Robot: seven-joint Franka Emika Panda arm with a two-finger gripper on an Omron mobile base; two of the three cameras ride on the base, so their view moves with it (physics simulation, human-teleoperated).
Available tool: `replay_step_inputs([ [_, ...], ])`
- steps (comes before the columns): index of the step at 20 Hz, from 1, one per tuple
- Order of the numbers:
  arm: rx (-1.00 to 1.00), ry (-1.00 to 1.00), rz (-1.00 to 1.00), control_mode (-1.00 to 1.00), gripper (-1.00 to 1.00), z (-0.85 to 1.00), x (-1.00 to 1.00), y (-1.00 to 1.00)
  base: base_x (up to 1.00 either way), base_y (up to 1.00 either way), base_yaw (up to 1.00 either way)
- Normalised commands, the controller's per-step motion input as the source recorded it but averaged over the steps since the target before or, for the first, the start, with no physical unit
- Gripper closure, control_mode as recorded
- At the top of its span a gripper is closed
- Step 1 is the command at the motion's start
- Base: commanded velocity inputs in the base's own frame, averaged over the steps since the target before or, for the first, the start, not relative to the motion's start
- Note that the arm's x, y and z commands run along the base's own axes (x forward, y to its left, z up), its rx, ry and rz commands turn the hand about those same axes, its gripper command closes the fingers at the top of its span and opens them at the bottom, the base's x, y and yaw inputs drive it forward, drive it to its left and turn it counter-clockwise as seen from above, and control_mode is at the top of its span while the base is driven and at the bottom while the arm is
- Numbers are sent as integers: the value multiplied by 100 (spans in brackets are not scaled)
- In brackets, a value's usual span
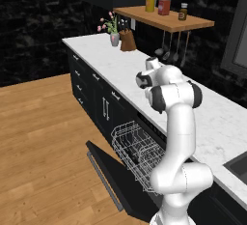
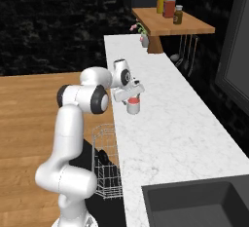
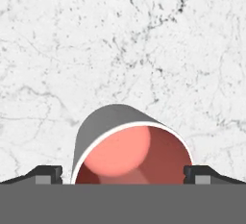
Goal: Pick up the cup and bowl from the counter, place them in the dishwasher, and close the dishwasher door.
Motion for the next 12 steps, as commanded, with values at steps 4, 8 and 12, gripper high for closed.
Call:
replay_step_inputs([
  [4, 0, 0, 3, -100, -100, 0, 0, 9, 0, 0, 0],
  [8, 0, 0, 4, -100, -100, 0, 0, 13, 0, 0, 0],
  [12, 0, 0, 3, -100, -100, -4, 0, 6, 0, 0, 0],
])
